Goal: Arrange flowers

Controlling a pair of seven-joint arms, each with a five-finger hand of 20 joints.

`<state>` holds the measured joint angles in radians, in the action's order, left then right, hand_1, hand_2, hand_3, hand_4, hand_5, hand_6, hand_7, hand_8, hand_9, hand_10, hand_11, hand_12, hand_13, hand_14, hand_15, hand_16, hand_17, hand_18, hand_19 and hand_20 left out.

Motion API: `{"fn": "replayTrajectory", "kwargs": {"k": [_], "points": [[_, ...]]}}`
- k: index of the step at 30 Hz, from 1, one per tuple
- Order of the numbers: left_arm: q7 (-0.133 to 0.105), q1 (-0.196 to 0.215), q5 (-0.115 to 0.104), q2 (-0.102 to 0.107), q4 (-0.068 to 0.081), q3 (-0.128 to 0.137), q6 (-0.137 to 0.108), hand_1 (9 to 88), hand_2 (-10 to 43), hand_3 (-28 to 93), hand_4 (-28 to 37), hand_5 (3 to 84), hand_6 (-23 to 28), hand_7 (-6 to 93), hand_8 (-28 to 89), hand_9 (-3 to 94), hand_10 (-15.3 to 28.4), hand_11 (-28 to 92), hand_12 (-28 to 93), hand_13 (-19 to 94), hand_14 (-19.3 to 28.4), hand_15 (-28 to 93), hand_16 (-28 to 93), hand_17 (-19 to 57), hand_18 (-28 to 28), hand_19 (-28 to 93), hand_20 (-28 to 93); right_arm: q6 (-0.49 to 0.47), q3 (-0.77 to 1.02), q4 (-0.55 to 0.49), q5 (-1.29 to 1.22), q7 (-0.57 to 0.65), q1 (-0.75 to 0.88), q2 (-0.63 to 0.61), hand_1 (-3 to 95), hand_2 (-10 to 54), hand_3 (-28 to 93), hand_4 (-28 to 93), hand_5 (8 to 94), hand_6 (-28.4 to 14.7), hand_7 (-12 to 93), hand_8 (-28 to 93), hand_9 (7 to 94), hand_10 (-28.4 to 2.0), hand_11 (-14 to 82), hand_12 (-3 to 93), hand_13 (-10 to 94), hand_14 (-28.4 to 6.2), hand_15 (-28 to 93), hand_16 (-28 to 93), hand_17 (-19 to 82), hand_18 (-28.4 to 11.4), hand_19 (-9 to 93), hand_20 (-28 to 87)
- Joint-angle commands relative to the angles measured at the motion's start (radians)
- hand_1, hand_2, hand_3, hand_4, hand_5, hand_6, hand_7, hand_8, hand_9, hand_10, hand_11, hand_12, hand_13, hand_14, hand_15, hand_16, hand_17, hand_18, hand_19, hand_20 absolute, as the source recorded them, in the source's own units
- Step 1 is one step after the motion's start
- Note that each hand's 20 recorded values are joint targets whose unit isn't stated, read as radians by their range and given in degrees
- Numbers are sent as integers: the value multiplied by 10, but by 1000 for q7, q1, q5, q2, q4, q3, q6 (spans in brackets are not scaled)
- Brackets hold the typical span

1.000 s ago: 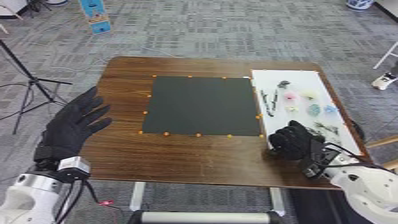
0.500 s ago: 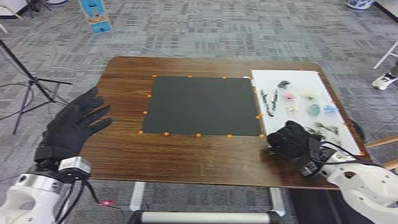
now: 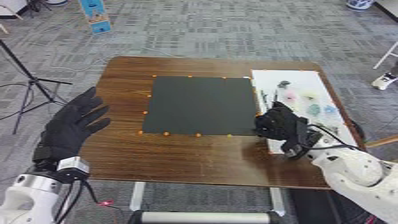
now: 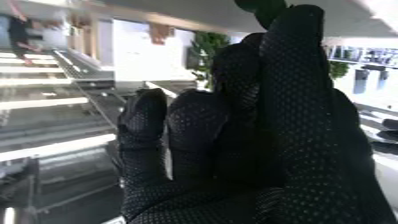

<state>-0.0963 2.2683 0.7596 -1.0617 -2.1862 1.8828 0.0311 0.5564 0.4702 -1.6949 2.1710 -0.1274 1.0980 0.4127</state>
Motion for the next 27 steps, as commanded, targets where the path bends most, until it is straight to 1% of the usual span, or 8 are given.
{"fn": "replayTrajectory", "kwargs": {"k": [1,6,12,15,17,19,22,27], "points": [[-26,30,-11,-3,-19,21,-32,249,-95,682,-283,262,19,167,-92,235,103,169,165,214,126,223,29,-85,217,447,122,119,-441,75,-11,-67,-532,101,798,-76,358,-283,655,30,502,221,740,-53,289,712,617,-47,747,461,308,-138,768,606],[-54,26,-75,-1,-11,7,-29,249,-95,682,-283,264,21,169,-93,236,103,172,164,214,126,225,29,-84,219,448,121,250,-686,163,-31,-82,-758,238,780,-81,392,-283,654,27,508,213,737,-55,296,707,618,-45,736,484,309,-139,770,602],[-66,14,-76,2,-6,-6,-35,248,-95,682,-283,266,21,169,-93,236,104,173,163,214,126,226,29,-83,221,450,120,427,-867,280,-35,-64,-876,425,761,-86,430,-283,649,26,520,204,729,-58,302,702,611,-41,731,500,306,-137,771,600],[-94,8,-152,2,1,-17,-18,246,-95,682,-283,267,23,169,-92,236,104,173,163,214,126,226,28,-83,223,447,117,499,-916,341,-40,-71,-889,513,765,-83,425,-283,641,25,531,195,723,-58,308,697,604,-36,727,506,303,-131,771,595],[-107,5,-177,5,4,-24,-15,244,-95,680,-283,267,23,169,-92,235,104,173,163,212,126,222,26,-83,231,442,112,527,-926,386,-62,-94,-884,565,749,-87,454,-283,637,26,544,182,718,-59,313,693,603,-33,722,511,302,-130,770,590],[-113,7,-162,5,2,-27,-26,243,-95,679,-283,267,23,169,-92,235,104,172,163,211,126,220,27,-84,234,440,109,529,-902,424,-107,-149,-862,599,713,-94,519,-283,635,25,555,169,715,-60,323,678,603,-30,712,520,305,-132,773,580],[-118,3,-164,9,3,-33,-31,241,-95,680,-283,270,23,169,-92,238,104,173,163,212,127,220,28,-85,229,440,107,561,-917,471,-120,-157,-855,646,701,-95,541,-283,633,23,561,160,712,-64,326,673,601,-28,707,522,304,-132,770,576],[-125,8,-158,11,0,-30,-38,240,-95,682,-283,273,24,169,-91,239,104,172,161,214,127,223,30,-84,224,440,108,564,-907,512,-149,-189,-818,691,736,-91,486,-283,629,22,566,154,709,-67,321,675,590,-25,706,523,295,-122,759,575]]}}
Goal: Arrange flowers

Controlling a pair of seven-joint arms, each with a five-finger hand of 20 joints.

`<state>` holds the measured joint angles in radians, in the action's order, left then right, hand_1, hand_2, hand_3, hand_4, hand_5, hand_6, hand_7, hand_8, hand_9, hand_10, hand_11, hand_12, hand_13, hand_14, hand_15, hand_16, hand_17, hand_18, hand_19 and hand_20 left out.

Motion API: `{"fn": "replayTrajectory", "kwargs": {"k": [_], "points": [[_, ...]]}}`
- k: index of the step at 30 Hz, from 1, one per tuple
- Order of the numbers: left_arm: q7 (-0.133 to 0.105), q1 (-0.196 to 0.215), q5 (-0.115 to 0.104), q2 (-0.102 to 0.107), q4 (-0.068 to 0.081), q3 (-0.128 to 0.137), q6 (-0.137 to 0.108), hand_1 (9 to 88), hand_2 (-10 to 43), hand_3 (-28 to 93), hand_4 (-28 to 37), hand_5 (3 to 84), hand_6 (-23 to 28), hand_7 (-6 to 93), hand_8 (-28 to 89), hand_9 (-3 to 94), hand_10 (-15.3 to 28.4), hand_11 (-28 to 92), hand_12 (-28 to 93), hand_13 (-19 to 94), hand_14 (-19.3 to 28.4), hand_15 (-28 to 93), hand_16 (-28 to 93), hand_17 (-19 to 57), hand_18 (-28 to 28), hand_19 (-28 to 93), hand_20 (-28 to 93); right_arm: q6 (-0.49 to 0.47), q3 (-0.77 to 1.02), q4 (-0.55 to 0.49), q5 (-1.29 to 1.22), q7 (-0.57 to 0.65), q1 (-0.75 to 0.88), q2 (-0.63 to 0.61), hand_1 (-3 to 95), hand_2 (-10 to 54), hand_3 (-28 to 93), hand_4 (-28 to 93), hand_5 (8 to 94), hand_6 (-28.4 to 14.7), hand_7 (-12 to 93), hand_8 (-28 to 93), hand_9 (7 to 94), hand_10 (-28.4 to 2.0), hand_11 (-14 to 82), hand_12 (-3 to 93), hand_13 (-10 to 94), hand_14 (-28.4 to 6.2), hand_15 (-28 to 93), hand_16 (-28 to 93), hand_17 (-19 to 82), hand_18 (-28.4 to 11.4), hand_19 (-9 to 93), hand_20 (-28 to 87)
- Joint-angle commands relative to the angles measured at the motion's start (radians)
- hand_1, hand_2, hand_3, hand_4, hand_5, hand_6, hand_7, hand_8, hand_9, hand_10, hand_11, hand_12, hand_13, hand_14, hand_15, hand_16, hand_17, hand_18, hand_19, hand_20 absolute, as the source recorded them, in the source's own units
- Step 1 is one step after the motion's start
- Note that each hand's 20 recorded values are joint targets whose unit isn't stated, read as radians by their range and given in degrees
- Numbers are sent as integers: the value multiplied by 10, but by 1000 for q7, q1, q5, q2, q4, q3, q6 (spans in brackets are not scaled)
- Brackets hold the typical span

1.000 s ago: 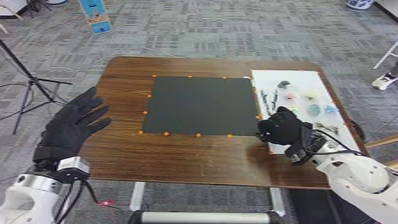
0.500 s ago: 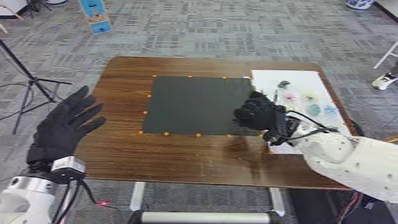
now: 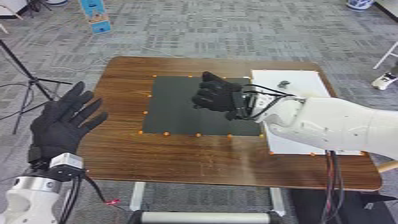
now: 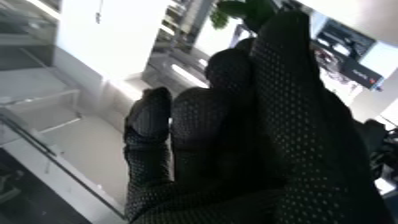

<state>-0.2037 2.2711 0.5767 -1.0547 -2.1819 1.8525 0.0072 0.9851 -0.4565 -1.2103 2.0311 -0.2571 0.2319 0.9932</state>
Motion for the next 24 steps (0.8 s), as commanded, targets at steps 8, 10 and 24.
{"fn": "replayTrajectory", "kwargs": {"k": [8,10,24], "points": [[-22,-14,28,12,4,-8,-7,239,-95,683,-283,279,25,168,-91,244,105,172,161,219,126,224,29,-81,220,438,108,149,21,101,-34,-88,94,188,778,-78,412,-283,626,27,565,156,706,-63,314,669,583,-24,708,517,291,-114,748,585],[-21,-21,30,13,6,-12,-4,239,-95,684,-283,279,25,169,-91,244,105,173,161,219,126,225,29,-82,219,438,108,155,21,139,-58,-108,103,215,781,-78,409,-283,625,28,566,155,706,-64,312,669,582,-23,707,518,290,-113,747,585],[-18,-43,31,20,15,-25,2,239,-95,683,-283,279,25,168,-91,246,105,173,161,219,126,225,28,-82,219,437,111,135,9,209,15,-8,125,263,611,-95,688,-283,616,52,599,74,701,-56,303,581,543,-15,679,517,261,-134,749,549]]}}
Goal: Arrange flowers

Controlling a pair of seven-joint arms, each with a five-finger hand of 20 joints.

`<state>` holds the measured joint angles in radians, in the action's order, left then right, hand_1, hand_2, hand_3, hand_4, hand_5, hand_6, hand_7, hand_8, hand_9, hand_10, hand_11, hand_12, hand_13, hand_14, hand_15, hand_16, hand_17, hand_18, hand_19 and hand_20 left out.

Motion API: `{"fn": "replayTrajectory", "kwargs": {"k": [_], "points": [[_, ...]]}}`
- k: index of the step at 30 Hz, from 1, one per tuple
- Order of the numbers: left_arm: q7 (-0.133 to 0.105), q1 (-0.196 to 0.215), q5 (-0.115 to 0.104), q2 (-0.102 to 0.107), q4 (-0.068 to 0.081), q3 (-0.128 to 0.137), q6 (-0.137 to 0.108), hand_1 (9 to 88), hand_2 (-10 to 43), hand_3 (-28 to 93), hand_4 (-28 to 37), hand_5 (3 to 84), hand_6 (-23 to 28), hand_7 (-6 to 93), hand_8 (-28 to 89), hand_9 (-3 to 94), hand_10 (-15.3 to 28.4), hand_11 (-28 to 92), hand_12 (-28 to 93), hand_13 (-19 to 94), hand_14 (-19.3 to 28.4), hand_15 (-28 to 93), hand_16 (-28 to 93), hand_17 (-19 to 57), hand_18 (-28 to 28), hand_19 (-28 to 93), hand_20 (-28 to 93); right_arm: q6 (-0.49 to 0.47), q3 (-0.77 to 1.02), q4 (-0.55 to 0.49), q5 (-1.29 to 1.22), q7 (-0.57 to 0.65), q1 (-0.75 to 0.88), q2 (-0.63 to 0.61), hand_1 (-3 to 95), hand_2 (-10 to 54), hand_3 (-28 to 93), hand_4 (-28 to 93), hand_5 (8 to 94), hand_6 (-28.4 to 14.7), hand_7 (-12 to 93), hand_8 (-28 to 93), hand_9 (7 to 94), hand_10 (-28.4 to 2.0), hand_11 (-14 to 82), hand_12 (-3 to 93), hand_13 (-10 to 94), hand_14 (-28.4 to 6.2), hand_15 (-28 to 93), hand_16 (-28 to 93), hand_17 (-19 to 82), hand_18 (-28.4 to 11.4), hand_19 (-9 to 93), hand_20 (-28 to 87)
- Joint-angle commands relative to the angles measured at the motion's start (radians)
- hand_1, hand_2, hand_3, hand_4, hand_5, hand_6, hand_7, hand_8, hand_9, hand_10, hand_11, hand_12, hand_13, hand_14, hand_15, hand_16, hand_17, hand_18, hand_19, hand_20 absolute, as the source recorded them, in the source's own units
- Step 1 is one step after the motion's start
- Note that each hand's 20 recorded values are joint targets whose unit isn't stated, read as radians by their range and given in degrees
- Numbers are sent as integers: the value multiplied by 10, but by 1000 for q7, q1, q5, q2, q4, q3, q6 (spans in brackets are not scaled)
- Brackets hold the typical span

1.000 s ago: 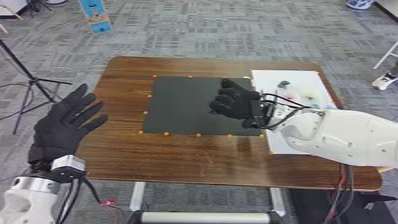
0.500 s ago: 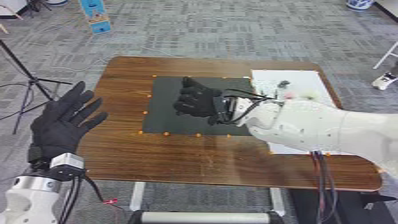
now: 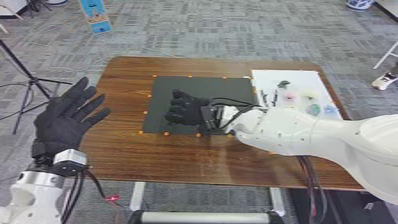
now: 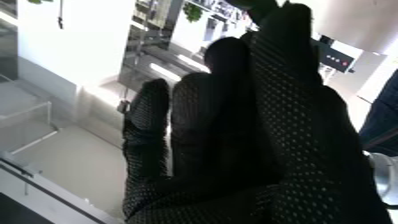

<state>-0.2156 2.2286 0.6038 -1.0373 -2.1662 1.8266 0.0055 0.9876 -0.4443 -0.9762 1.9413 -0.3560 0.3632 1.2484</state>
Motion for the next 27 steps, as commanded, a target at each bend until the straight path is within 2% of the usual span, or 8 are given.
{"fn": "replayTrajectory", "kwargs": {"k": [1,7,9,11,13,17,24,27], "points": [[-5,1,5,2,-1,2,6,239,-95,683,-283,279,25,168,-91,246,106,173,160,219,126,225,28,-82,219,437,111,113,-1,-30,117,106,-8,3,603,-95,699,-283,606,57,600,63,693,-54,300,570,533,-13,683,509,256,-133,748,545],[-5,1,4,1,-1,7,13,237,-95,687,-283,279,25,167,-91,245,105,173,161,219,127,225,28,-83,218,437,111,41,-6,-95,217,195,-24,-34,600,-95,655,-283,516,66,558,-51,618,-27,214,426,438,-1,675,430,211,-133,734,521],[-7,1,3,1,-1,9,16,238,-95,686,-283,280,26,167,-91,245,106,173,161,219,126,225,28,-83,218,437,110,12,-3,-115,245,223,-27,-49,581,-95,666,-283,497,71,510,-88,551,-29,305,290,409,-8,686,387,202,-135,735,513],[-6,-1,0,1,-1,13,23,237,-95,686,-283,279,26,167,-91,245,106,173,161,219,126,224,28,-84,221,436,110,-12,-3,-127,249,231,-30,-61,485,-95,807,-283,469,71,476,-219,495,-32,337,217,375,-24,695,316,190,-138,735,501],[-8,3,-8,0,-2,20,30,237,-95,684,-283,278,24,167,-90,245,106,172,161,218,126,223,27,-84,223,435,109,-38,-1,-142,269,252,-33,-72,447,-95,877,-283,426,60,465,-235,444,-33,322,200,344,-32,694,231,176,-140,731,488],[-8,14,-17,-2,-8,38,35,235,-95,676,-283,276,23,165,-90,240,104,166,160,213,127,209,24,-85,228,428,104,-97,45,-197,307,302,-20,-112,427,-95,867,-283,343,36,456,-230,353,-59,299,194,299,-41,691,182,152,-146,722,476],[-14,42,-54,-4,-21,78,38,236,-95,656,-283,269,22,161,-89,230,102,152,161,199,129,180,30,-92,237,418,94,-239,222,-388,380,489,53,-256,359,-95,888,-283,284,2,406,-203,302,-83,273,205,264,-60,685,163,127,-156,710,467],[-17,73,-51,-7,-37,113,49,250,-95,607,-283,267,21,158,-87,224,99,137,160,191,129,153,33,-95,241,409,84,-326,335,-515,375,562,116,-351,333,-95,906,-283,268,-16,351,-171,299,-84,263,210,269,-70,680,165,123,-160,706,469]]}}
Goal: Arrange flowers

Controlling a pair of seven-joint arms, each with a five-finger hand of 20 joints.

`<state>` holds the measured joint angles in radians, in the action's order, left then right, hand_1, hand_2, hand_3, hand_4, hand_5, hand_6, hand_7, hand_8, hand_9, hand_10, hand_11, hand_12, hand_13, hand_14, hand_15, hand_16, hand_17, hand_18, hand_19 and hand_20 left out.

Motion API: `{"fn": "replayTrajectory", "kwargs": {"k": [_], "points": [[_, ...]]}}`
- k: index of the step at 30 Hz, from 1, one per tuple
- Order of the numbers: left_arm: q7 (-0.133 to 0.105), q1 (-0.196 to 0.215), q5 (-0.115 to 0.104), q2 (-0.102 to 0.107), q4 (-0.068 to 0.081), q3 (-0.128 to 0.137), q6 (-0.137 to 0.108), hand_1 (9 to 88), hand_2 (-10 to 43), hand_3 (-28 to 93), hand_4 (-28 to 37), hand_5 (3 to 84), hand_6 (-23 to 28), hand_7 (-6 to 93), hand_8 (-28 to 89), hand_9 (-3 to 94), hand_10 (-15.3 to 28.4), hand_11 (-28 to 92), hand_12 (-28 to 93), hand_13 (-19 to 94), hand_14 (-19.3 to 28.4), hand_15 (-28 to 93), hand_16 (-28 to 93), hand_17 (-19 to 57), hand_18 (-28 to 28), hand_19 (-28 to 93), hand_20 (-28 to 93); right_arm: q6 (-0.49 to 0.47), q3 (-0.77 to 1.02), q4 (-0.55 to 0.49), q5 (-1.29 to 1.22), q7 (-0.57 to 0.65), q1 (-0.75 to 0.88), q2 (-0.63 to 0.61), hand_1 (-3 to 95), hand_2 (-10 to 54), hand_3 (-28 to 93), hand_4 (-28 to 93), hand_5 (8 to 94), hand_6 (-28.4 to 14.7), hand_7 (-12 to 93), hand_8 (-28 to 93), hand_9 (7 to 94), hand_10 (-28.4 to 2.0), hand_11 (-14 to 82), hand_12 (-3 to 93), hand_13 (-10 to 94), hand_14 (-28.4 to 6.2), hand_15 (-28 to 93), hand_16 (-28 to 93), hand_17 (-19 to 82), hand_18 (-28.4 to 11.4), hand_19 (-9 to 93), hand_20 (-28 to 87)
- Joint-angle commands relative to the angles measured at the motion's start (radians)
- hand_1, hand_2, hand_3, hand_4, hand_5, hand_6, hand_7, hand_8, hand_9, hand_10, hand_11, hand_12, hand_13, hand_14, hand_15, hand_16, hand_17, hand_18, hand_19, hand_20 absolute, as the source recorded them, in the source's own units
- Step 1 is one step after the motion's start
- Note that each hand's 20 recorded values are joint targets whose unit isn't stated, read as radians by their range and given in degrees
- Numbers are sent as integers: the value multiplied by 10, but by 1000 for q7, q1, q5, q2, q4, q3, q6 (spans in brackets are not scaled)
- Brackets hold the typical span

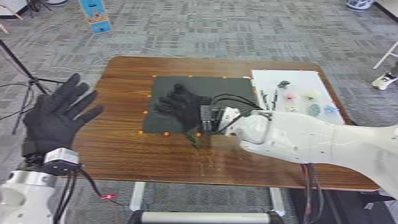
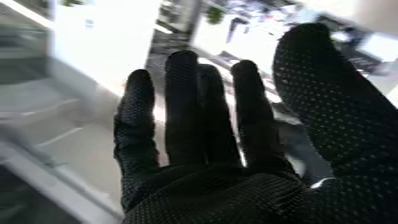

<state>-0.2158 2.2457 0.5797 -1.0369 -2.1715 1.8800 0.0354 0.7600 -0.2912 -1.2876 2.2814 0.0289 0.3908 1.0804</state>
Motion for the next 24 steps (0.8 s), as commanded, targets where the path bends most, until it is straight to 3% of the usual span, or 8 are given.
{"fn": "replayTrajectory", "kwargs": {"k": [1,5,8,11,15,17,20,24], "points": [[-7,67,-31,-6,-37,74,24,253,-95,595,-283,265,21,157,-87,220,98,129,158,187,130,142,34,-97,242,406,81,-126,233,-251,11,182,123,-219,331,-95,905,-283,270,-20,337,-163,325,-90,267,215,288,-75,686,169,125,-162,707,470],[9,136,-38,-16,-58,135,36,285,-95,526,-283,245,15,141,-80,194,92,85,163,159,133,69,57,-112,254,392,59,-290,489,-412,-166,31,286,-349,327,-64,917,-280,315,-7,278,-142,454,-102,409,261,405,-99,743,233,168,-176,734,495],[20,186,-51,-36,-65,168,26,370,-70,351,-283,222,13,139,-78,173,88,49,171,143,132,28,65,-121,261,382,44,-444,680,-477,-207,-131,411,-412,421,59,863,-281,352,11,234,-129,583,-93,321,430,489,-93,715,378,232,-176,790,516],[2,201,-60,-36,-62,162,-20,415,-59,204,-228,207,12,138,-78,161,83,34,179,135,132,8,72,-126,262,379,38,-577,801,-523,-205,-245,494,-460,476,134,855,-280,366,26,192,-118,634,-89,286,491,522,-85,704,451,255,-163,813,534],[-22,191,-75,-20,-57,140,-44,411,-60,216,-221,201,10,140,-79,160,81,30,186,132,130,3,76,-131,260,378,39,-725,833,-546,-222,-324,509,-496,475,159,862,-271,368,42,166,-116,678,-88,304,499,557,-82,711,476,285,-166,837,549],[-30,185,-73,-14,-55,132,-51,397,-61,270,-258,206,11,145,-81,166,84,41,189,135,130,10,79,-131,255,378,45,-764,791,-545,-215,-334,477,-505,462,162,871,-251,369,44,160,-114,685,-89,311,495,579,-86,718,474,300,-171,853,555],[-35,180,-71,-11,-54,119,-52,386,-61,308,-272,212,12,148,-83,175,86,57,190,142,127,20,81,-126,242,378,50,-730,651,-518,-234,-363,374,-515,432,167,895,-214,374,42,164,-114,696,-92,312,500,592,-88,721,472,309,-177,862,554],[-33,172,-71,-5,-50,102,-54,385,-59,311,-279,216,12,149,-84,175,87,67,188,143,126,24,80,-123,235,378,54,-751,535,-507,-211,-394,287,-520,413,167,932,-107,387,43,186,-128,702,-95,302,519,591,-80,694,503,286,-200,931,433]]}}
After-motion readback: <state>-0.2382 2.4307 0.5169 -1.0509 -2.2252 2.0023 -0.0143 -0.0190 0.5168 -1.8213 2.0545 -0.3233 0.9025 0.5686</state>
